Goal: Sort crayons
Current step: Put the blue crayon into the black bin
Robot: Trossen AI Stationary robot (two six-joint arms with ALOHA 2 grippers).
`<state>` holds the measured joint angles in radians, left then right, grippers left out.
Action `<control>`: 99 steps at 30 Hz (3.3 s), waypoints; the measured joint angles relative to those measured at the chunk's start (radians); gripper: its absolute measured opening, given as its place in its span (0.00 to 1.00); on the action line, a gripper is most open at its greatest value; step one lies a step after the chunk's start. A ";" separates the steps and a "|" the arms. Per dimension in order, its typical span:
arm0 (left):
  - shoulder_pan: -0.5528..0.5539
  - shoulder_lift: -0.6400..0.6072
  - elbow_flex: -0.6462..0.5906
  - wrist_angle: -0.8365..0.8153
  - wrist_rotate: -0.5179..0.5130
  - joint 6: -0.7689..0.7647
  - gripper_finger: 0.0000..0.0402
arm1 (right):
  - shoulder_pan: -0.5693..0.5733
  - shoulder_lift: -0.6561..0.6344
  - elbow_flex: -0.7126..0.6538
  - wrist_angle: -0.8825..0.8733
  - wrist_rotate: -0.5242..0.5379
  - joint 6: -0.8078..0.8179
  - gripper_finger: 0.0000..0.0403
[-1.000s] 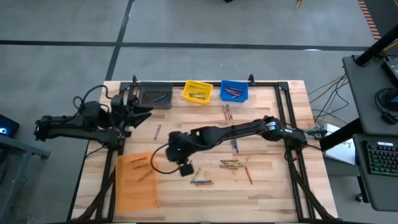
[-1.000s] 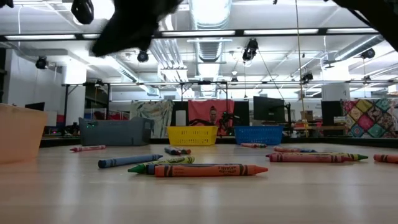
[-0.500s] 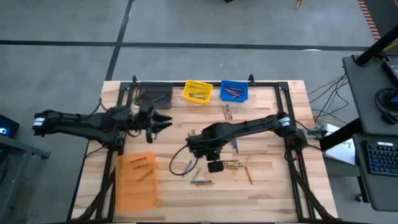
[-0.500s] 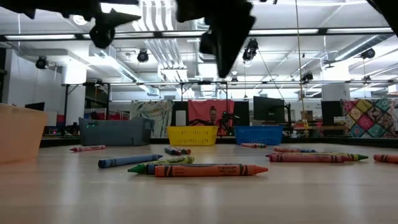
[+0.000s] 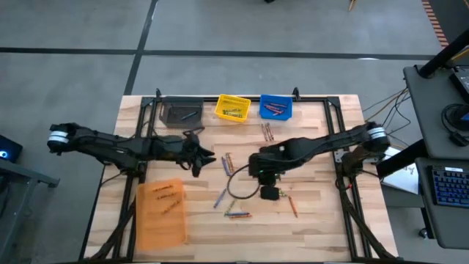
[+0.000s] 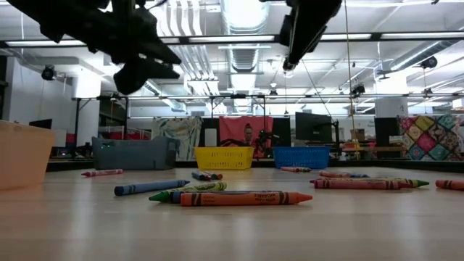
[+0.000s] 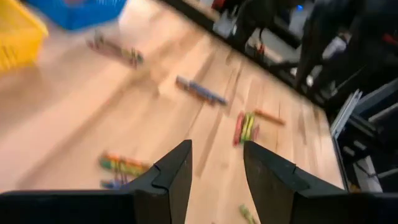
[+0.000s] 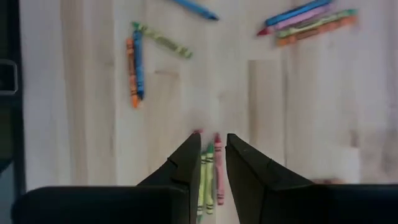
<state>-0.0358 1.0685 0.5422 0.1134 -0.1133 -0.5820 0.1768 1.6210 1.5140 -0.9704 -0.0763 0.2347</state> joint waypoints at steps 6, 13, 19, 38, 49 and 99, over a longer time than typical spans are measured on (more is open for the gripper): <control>-0.073 0.131 0.083 -0.110 0.022 -0.083 0.32 | 0.000 -0.146 -0.153 0.041 0.134 0.088 0.16; -0.172 0.317 0.259 -0.405 0.021 -0.153 0.32 | 0.000 -0.270 -0.285 0.132 0.191 0.131 0.16; -0.258 0.467 0.375 -0.502 0.020 -0.234 0.32 | 0.000 -0.321 -0.336 0.169 0.191 0.133 0.16; -0.350 0.788 0.680 -0.769 -0.075 -0.337 0.44 | 0.010 -0.312 -0.358 0.177 0.179 0.121 0.16; -0.352 0.869 0.681 -0.751 -0.113 -0.355 0.45 | 0.028 -0.311 -0.358 0.199 0.181 0.121 0.16; 0.062 0.340 0.672 -1.034 -0.247 0.218 0.00 | 0.027 -0.310 -0.359 0.402 0.272 -0.109 0.16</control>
<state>0.0258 1.4084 1.2140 -0.9209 -0.3599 -0.3638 0.2037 1.3109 1.1553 -0.5687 0.1958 0.1261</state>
